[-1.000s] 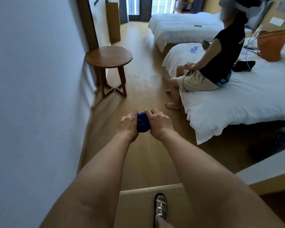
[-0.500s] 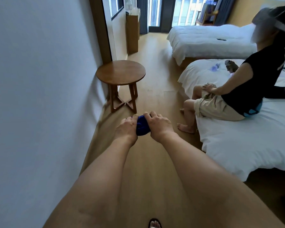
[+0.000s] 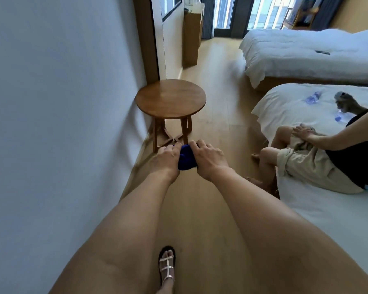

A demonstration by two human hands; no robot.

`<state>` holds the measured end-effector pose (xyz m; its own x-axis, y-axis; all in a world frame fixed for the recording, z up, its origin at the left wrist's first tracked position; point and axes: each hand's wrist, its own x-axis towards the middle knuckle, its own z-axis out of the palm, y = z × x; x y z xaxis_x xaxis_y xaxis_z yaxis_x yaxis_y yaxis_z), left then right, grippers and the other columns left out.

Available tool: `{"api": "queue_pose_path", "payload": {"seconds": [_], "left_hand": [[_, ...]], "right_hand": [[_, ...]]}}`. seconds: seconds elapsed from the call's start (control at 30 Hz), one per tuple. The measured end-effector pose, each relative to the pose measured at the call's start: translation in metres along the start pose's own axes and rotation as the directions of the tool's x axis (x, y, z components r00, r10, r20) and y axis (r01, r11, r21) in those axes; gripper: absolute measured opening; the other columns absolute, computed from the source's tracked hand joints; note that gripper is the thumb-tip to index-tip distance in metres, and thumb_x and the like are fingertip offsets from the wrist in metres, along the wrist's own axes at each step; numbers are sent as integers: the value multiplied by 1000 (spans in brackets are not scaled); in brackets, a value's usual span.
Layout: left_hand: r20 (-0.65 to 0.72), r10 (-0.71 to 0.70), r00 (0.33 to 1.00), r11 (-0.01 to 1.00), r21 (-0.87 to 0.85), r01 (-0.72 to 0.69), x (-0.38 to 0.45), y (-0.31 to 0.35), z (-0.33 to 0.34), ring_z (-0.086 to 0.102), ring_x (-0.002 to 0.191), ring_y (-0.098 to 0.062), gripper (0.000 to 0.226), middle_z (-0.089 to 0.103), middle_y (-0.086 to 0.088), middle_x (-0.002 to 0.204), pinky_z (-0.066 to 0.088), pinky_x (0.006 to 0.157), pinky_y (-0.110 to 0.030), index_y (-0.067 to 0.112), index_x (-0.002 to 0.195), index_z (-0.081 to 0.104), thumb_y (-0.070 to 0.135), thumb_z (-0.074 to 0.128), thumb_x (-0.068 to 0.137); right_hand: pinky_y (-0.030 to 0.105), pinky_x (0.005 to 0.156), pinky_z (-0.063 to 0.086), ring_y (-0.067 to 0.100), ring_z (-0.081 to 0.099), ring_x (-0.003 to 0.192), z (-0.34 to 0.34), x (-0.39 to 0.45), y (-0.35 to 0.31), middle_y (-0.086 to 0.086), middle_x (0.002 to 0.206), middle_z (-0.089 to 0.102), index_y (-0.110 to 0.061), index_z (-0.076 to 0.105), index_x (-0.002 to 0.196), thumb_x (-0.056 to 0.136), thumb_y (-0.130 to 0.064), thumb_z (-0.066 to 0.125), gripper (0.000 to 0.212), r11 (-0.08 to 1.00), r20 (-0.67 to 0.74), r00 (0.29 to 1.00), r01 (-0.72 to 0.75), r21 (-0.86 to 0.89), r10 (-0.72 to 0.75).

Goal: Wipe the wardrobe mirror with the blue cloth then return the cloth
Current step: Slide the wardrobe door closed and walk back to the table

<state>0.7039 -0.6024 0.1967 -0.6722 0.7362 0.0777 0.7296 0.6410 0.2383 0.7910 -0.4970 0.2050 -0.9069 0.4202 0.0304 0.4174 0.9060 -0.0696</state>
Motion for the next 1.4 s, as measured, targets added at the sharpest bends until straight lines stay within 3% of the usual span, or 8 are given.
{"api": "queue_pose_path", "payload": {"seconds": [0.33,0.63,1.07,1.23,1.4], "left_hand": [[51,21,998,1000,-22,-20,188,-59,-7,47,112,-24,48,51,-4,124,46,77,-38,22,133,36,14,52,88],[125,-4,992,998,-56,12,308,-88,22,44,117,-26,50,49,-3,126,46,81,-39,22,135,35,11,51,89],[86,-152,985,987,-38,155,498,-61,65,44,116,-21,52,50,2,125,43,73,-33,26,133,34,27,61,88],[107,-188,976,981,-18,191,542,-48,72,42,119,-22,53,47,-1,128,44,79,-35,23,135,33,12,55,88],[148,-242,959,968,-27,248,587,-55,86,41,121,-23,57,46,-2,131,44,81,-35,22,137,31,10,55,87]], "right_hand": [[37,88,46,26,53,111,-6,197,16,4,129,46,-20,29,138,82,-10,62,66,998,10,999,-40,-44,41],[37,87,44,28,52,113,14,314,45,5,130,45,-19,30,137,84,-12,58,61,998,83,995,-44,-37,46],[37,86,46,27,53,110,22,490,155,4,125,46,-20,31,135,83,-13,58,59,997,130,988,81,-14,-78],[36,85,45,25,54,107,32,538,187,3,124,47,-21,30,136,84,-12,60,61,991,113,985,133,-17,-130],[35,84,46,25,54,106,49,590,205,4,123,47,-21,30,136,82,-9,62,64,982,151,971,190,-11,-186]]}}
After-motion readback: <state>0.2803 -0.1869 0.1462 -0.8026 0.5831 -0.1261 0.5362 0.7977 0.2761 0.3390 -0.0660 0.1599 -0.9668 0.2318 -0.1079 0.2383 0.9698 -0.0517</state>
